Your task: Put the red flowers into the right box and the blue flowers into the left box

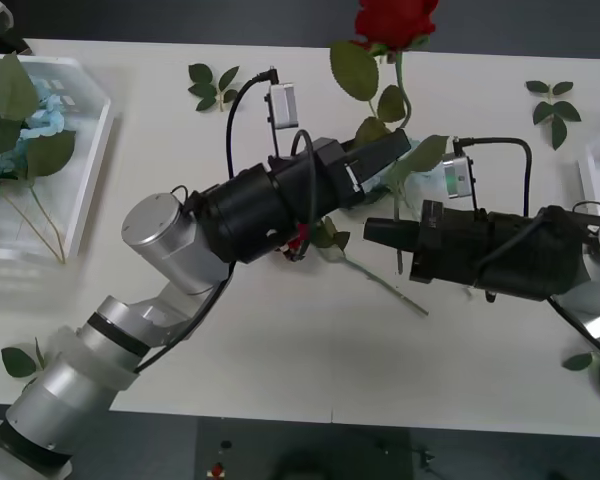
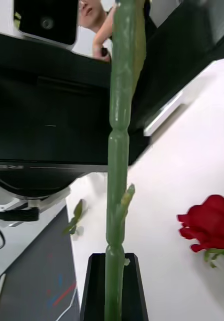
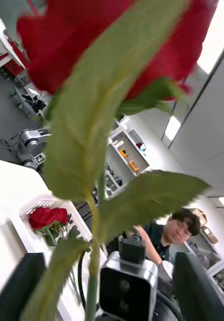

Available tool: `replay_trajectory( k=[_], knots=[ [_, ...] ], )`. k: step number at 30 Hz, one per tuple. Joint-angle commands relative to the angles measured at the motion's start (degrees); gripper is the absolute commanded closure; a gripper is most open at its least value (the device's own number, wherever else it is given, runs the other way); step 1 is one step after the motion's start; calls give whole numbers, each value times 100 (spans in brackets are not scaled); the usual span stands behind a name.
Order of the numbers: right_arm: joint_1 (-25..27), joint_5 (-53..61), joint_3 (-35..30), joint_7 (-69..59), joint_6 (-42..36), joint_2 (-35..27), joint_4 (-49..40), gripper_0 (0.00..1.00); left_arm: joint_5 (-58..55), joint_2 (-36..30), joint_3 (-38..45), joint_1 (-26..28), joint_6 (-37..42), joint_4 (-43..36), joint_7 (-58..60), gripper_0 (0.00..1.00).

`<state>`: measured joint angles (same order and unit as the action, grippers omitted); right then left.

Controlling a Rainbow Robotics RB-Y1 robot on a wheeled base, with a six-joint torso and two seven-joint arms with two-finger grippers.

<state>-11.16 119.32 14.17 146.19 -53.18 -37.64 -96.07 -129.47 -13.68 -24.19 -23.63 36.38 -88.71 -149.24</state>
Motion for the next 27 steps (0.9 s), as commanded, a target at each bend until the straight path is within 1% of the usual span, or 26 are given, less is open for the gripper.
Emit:
replay_trajectory(
  k=[1, 2, 5, 6, 7, 8, 11, 14, 15, 18, 20, 23, 27],
  knots=[
    [-290, 162, -46, -442, 308, -1009, -140, 100, -193, -575, 99, -168, 229, -225, -141, 14],
    [-299, 188, -46, -557, 370, -1176, -140, 100, -210, -671, 142, -150, 299, -234, -132, 14],
    [-308, 215, -46, -1233, 607, -2160, -132, 100, -280, -1164, 415, -71, 800, -243, -70, 14],
    [-308, 206, -46, -1356, 633, -2301, -132, 100, -280, -1225, 476, -62, 888, -243, -44, 14],
    [-299, 180, -46, -1734, 651, -2749, -44, 100, -280, -1427, 661, -27, 1152, -234, 149, 14],
    [-299, 180, -46, -1857, 651, -2925, 9, 100, -272, -1524, 740, -27, 1257, -234, 290, 14],
    [-299, 180, -38, -2543, 423, -3698, 492, 100, -43, -1928, 1232, -18, 1951, -155, 1195, 14],
    [-299, 171, -46, -2903, 133, -4085, 1029, 100, 440, -2104, 1812, -45, 2637, -67, 2241, 14],
    [-290, 136, -46, -3026, 62, -4208, 1240, 100, 686, -2139, 2094, -80, 2971, -23, 2839, 14],
    [-255, -233, -46, -3334, 36, -4463, 1635, 100, 1345, -2174, 2639, -238, 3621, 56, 4280, 14],
    [-220, -673, -46, -3563, 45, -4621, 1934, 100, 2119, -2174, 3016, -414, 4087, 38, 5528, 14],
    [-141, -1051, -38, -3870, 71, -4788, 2154, 100, 3015, -2157, 3175, -634, 4412, -58, 6636, 15],
    [0, -1675, -38, -4248, 220, -4911, 2312, 100, 3929, -2069, 3122, -862, 4447, -234, 7936, 14]
  ],
)
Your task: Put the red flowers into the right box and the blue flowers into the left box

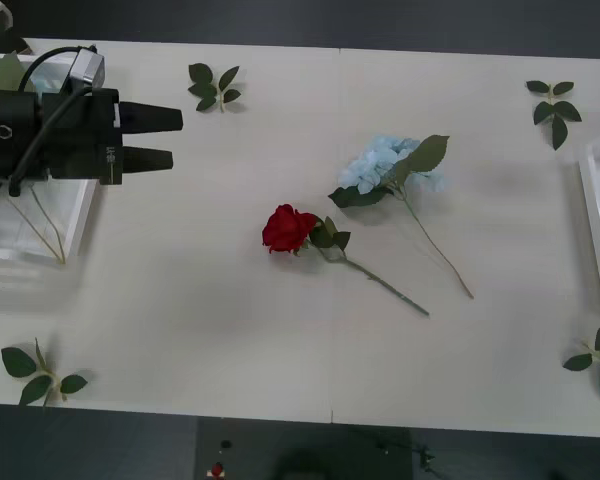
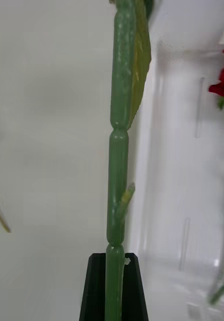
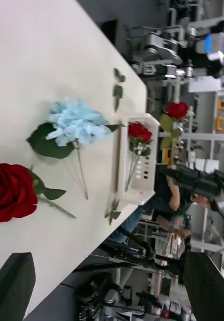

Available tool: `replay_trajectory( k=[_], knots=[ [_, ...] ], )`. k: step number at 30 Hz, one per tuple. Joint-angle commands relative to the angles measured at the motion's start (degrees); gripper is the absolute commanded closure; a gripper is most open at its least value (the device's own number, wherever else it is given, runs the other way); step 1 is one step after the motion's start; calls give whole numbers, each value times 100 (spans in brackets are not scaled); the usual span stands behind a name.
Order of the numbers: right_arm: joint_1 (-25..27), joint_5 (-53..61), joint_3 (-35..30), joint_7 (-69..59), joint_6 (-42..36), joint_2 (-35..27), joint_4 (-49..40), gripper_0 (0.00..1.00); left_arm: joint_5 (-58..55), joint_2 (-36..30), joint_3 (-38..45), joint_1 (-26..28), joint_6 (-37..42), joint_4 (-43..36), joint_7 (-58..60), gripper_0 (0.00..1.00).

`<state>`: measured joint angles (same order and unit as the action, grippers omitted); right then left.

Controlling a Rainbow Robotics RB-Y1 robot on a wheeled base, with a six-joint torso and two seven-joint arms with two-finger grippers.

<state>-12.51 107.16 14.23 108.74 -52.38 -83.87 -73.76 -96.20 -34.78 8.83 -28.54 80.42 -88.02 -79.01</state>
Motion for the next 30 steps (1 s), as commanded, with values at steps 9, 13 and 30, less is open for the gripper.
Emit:
replay_trajectory(
  k=[9, 13, 30],
  knots=[
    [574, -749, -43, -494, 492, -376, 274, 100, 2984, 517, -944, -1584, 405, -505, 3234, 15],
    [583, -661, -43, -530, 501, -367, 274, 96, 4083, 921, -1507, -1839, 405, -690, 4227, 14],
    [425, 428, -43, -389, 483, 38, -60, 0, 7871, 2125, -4363, -1655, 589, -1077, 6951, 14]
  ],
)
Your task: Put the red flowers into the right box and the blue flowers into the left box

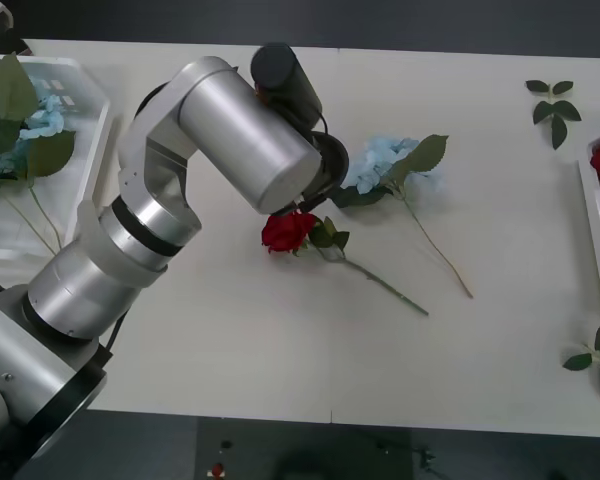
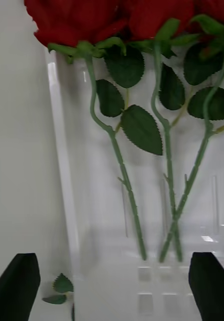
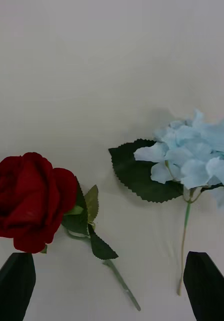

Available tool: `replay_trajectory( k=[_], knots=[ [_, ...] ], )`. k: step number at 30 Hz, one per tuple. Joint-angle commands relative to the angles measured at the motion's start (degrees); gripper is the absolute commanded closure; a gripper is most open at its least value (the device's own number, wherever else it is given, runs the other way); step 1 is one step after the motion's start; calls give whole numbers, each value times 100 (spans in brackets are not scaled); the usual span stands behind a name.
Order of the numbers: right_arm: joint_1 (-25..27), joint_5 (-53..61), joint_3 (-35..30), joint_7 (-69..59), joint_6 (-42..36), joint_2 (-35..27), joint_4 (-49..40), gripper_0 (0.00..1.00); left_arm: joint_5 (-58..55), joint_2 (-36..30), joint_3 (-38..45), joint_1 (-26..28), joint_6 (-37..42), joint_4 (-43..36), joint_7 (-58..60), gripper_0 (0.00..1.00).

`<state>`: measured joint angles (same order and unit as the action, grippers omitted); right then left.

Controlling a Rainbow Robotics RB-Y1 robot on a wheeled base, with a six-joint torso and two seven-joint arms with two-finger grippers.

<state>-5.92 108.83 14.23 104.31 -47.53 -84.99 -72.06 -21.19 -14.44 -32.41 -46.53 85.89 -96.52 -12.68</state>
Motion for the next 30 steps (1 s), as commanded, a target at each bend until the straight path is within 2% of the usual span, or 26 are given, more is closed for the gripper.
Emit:
replay_trajectory(
  k=[1, 9, 15, 23, 30],
  knots=[
    [-295, 262, -52, 98, 25, 255, -318, 0, 458, 109, -310, 197, 42, -226, 389, 14],
    [-849, -520, -43, 784, 324, 1362, -1021, 0, 1021, 240, -679, 539, 15, -218, 530, 14],
    [-1297, -1382, 18, 1487, 297, 2399, -1276, 0, 1135, 355, -679, 768, -328, -42, 512, 14],
    [-2229, -2111, 959, 1663, 350, 3331, -986, 0, 1530, 592, -749, 891, -1145, 784, 389, 14],
    [-2914, -2146, 1794, 1689, 798, 3981, -107, 0, 1645, 645, -1074, 891, -1637, 1259, 319, 14]
  ],
)
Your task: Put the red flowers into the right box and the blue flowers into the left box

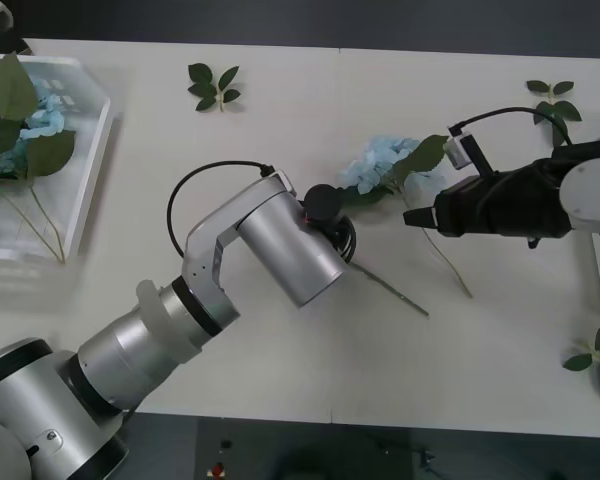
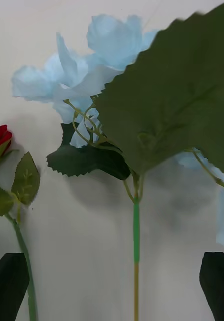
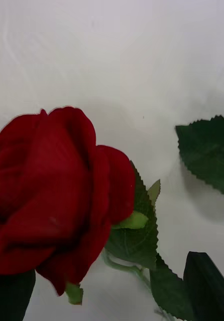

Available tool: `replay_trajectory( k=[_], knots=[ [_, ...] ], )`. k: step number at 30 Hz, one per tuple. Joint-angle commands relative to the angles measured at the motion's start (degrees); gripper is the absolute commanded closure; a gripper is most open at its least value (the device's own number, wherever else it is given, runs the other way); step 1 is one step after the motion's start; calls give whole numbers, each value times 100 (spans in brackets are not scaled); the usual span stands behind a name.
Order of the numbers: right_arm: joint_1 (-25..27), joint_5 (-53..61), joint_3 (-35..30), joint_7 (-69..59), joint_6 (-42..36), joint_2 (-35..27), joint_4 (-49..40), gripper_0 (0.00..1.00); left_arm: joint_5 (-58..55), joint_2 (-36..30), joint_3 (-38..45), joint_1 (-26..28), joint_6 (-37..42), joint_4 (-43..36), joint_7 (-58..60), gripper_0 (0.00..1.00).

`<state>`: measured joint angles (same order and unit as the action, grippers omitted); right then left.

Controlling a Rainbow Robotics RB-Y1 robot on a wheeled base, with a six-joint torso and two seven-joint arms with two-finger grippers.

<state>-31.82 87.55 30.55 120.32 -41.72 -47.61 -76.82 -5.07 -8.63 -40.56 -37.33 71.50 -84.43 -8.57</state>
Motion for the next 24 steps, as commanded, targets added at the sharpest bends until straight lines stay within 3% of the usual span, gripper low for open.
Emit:
replay_trajectory(
  k=[1, 15, 16, 17, 18, 20, 24],
  knots=[
    [-386, -28, 232, 88, 296, 322, 475, 0, 32, 63, -294, -20, -241, 102, -101, 14],
    [-791, -282, 373, 123, 594, 841, 1213, 3, 322, 81, -637, -20, -1147, 981, -180, 15],
    [-791, -282, 373, 123, 594, 841, 1213, 27, 401, 81, -637, -20, -1147, 972, -162, 14],
    [-791, -282, 381, 123, 586, 841, 1213, 78, 507, 81, -637, -20, -1147, 972, -127, 14],
    [-791, -282, 381, 115, 594, 841, 1213, 100, 621, 81, -637, -20, -1138, 972, -110, 14],
    [-791, -282, 373, 123, 594, 841, 1213, 100, 850, 81, -637, -20, -1138, 972, -48, 19],
    [-791, -282, 381, 123, 594, 841, 1213, 100, 1210, 90, -637, -20, -1129, 981, 57, 83]
  ],
)
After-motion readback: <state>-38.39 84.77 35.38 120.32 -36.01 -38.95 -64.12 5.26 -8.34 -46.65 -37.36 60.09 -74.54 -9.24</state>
